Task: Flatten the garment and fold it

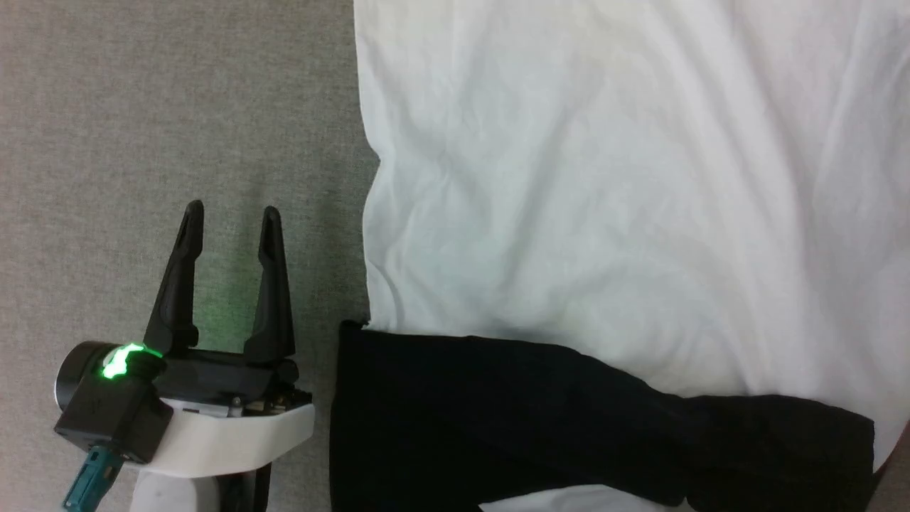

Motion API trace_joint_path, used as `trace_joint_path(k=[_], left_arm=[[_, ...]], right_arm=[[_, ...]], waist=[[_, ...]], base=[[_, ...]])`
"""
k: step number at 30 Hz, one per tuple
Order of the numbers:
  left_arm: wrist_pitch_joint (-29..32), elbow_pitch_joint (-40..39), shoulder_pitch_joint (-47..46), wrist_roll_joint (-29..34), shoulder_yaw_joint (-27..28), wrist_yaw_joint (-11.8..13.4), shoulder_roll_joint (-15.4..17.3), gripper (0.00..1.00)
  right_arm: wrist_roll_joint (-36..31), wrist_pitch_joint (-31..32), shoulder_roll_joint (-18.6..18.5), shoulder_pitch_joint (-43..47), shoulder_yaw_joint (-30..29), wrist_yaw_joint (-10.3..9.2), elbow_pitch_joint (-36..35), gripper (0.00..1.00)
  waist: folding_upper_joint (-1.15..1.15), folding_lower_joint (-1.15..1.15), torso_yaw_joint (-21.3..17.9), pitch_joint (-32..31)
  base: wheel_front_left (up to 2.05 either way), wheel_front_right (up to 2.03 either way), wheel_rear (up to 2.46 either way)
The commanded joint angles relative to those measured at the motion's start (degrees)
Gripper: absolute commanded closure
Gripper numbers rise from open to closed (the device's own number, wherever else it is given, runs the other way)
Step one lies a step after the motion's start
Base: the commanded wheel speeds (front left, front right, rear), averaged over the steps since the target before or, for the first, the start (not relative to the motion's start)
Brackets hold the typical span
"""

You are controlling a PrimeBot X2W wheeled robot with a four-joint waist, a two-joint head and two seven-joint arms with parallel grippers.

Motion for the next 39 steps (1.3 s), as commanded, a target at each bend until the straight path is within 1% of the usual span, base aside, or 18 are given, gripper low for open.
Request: trace_joint_path(k=[1, 4, 9, 15, 18, 22, 29, 39], left_arm=[[-0.28, 0.29, -1.08, 0.3, 0.33, -0.64, -0.43, 0.0], [-0.28, 0.57, -1.03, 0.29, 0.54, -0.8, -0.59, 0.0], [-0.28, 0.77, -0.66, 0.61, 1.04, -1.02, -0.76, 0.0], [-0.28, 0.94, 1.01, 1.0, 2.06, -1.09, -0.87, 0.0], [-0.28, 1.08, 2.58, 1.12, 2.79, -1.02, -0.83, 0.0], [-0.28, 0.98, 5.0, 1.19, 3.77, -0.82, -0.53, 0.0], [0.27, -0.1, 9.01, 1.05, 5.2, -0.17, 0.34, 0.0], [2.49, -2.13, 13.41, 0.72, 6.14, 0.55, 1.2, 0.0]], right_arm=[[-0.34, 0.63, -0.2, 0.5, -0.38, -0.05, 0.99, 1.0], [-1.08, -0.38, 0.12, 0.58, -1.05, -0.05, 0.78, 1.0], [-2.01, -4.4, 0.63, 0.81, -1.38, -0.05, -0.25, 1.0], [-0.61, -9.99, 1.89, 2.94, -3.53, -0.05, -3.17, 1.0], [0.49, -11.89, 1.71, 5.41, -5.35, -0.05, -5.25, 1.0], [1.98, -13.23, 1.17, 9.74, -9.32, -0.05, -8.13, 1.0], [4.43, -14.57, 0.66, 18.76, -18.69, -0.05, -11.48, 1.0], [6.39, -19.24, 2.48, 33.53, -32.58, -0.05, -12.14, 1.0]], waist=[[0.0, 0.0, 0.02, -0.09], [0.0, 0.0, -0.2, -0.45], [0.0, 0.0, -1.22, -2.69], [0.0, 0.0, -2.94, -8.1], [0.0, 0.0, -3.84, -11.35], [0.0, 0.0, -5.0, -15.34], [0.0, 0.0, -6.82, -20.93], [0.0, 0.0, -8.88, -26.42]], base=[[0.0, 0.0, 0.0], [0.0, 0.0, 0.0], [0.0, 0.0, 0.0], [0.0, 0.0, 0.0], [0.0, 0.0, 0.0], [0.0, 0.0, 0.0], [0.0, 0.0, 0.0], [0.0, 0.0, 0.0]])
